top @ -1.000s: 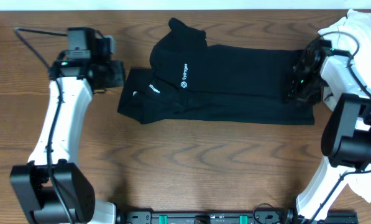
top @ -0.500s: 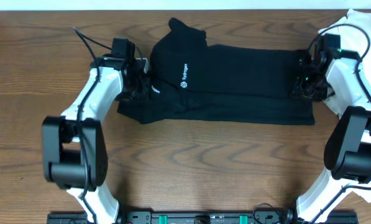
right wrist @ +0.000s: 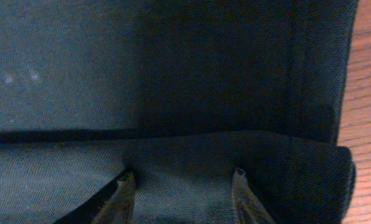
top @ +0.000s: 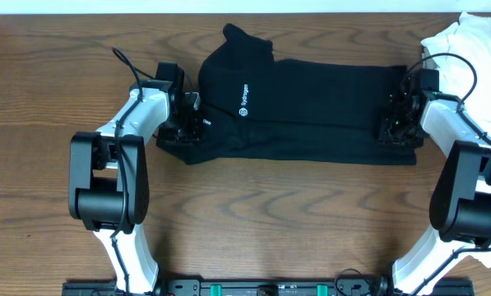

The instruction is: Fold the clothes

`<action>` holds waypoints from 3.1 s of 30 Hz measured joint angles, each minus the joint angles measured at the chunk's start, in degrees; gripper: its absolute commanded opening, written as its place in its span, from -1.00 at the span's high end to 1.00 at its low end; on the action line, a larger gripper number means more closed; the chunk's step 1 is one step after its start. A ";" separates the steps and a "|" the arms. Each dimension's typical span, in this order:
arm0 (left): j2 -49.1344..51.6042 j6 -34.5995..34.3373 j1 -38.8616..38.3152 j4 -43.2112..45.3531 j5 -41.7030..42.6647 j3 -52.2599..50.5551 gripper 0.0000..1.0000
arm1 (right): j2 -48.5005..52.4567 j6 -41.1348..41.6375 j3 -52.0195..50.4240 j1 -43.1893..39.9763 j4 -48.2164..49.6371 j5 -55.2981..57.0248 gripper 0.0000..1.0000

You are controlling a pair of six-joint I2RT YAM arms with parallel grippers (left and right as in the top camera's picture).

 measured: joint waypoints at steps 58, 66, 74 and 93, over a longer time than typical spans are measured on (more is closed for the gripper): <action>-20.11 -4.57 -0.24 -12.98 -4.37 -5.40 0.66 | -21.00 6.97 -16.48 -9.31 -7.08 0.50 -0.14; -20.72 -4.57 -0.24 -13.60 -4.37 -5.40 0.66 | -20.94 6.80 -22.14 -9.31 0.98 -0.31 -0.11; -20.72 -4.57 -0.24 -13.66 -4.39 -5.40 0.66 | -20.87 6.54 -23.58 -9.29 3.78 -0.37 0.10; -20.72 -4.59 -0.24 -14.40 -4.37 -5.40 0.66 | -20.87 6.58 -23.54 -9.27 6.12 -3.87 0.98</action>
